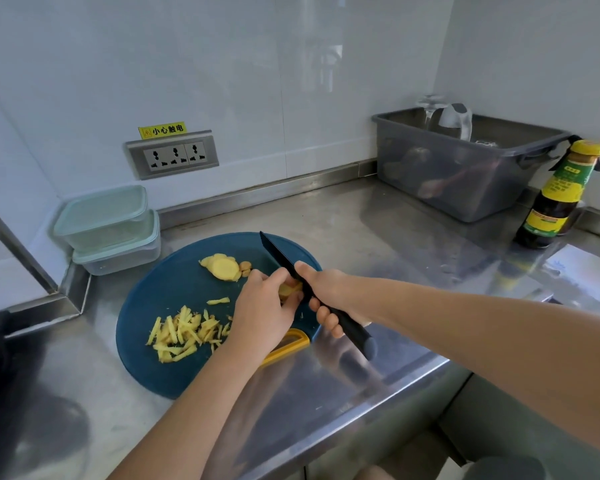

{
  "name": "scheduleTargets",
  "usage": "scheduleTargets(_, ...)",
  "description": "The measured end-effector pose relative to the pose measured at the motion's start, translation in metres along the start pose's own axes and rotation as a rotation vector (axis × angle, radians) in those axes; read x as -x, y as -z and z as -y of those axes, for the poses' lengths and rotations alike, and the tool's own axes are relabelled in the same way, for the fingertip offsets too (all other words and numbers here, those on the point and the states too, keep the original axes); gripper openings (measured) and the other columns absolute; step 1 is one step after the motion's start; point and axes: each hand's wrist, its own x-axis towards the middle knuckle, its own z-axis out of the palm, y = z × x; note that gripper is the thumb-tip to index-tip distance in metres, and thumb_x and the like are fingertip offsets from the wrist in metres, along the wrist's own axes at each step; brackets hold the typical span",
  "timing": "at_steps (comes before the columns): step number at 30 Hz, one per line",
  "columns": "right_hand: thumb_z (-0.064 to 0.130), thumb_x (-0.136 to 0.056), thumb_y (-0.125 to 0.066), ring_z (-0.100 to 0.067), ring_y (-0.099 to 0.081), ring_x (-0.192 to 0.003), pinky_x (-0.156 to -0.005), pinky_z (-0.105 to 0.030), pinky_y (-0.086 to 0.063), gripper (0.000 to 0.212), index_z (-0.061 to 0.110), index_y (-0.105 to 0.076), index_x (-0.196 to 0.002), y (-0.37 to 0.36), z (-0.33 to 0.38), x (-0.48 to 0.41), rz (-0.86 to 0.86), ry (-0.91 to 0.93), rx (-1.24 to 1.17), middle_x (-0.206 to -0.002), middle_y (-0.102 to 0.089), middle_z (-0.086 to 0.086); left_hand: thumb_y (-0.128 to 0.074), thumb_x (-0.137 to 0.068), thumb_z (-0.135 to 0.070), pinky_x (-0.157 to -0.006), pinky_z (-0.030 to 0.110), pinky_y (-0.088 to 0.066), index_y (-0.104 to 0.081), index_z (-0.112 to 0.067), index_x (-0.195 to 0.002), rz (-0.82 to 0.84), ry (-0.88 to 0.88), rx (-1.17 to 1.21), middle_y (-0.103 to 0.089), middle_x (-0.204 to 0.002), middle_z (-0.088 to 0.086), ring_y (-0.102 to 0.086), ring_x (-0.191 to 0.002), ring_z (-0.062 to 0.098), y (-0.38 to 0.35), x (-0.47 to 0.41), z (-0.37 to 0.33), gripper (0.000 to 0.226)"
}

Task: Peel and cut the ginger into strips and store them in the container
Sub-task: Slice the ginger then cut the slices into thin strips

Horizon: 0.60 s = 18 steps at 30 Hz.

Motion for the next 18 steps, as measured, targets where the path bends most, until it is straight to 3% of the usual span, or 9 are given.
scheduleTargets(8,0.068,-0.093,-0.034,-0.008,-0.028,-0.029,-0.030,-0.015,-0.026,0.063,0.018,-0.039,-0.056,0.027,-0.003,-0.003,0.177,-0.004,-0.177,-0.043,-0.032,0.005,-0.058,-0.090,-0.038,-0.064,0.015,-0.031,-0.055,-0.030,-0.109,-0.011,-0.008,0.009,-0.042,-0.093,-0.005,-0.046,-0.082,0.009,0.001,-0.001,0.001,0.021)
scheduleTargets(18,0.066,-0.095,-0.030,-0.006,-0.028,-0.029,-0.029,-0.016,-0.027,0.066,0.018,-0.039,-0.052,0.038,0.011,0.016,0.252,-0.022,-0.036,-0.042,-0.032,0.006,-0.054,-0.092,-0.040,-0.073,0.016,-0.038,-0.053,-0.028,-0.115,0.007,-0.002,-0.024,-0.043,-0.099,-0.003,-0.048,-0.088,0.010,0.002,0.000,0.000,0.026)
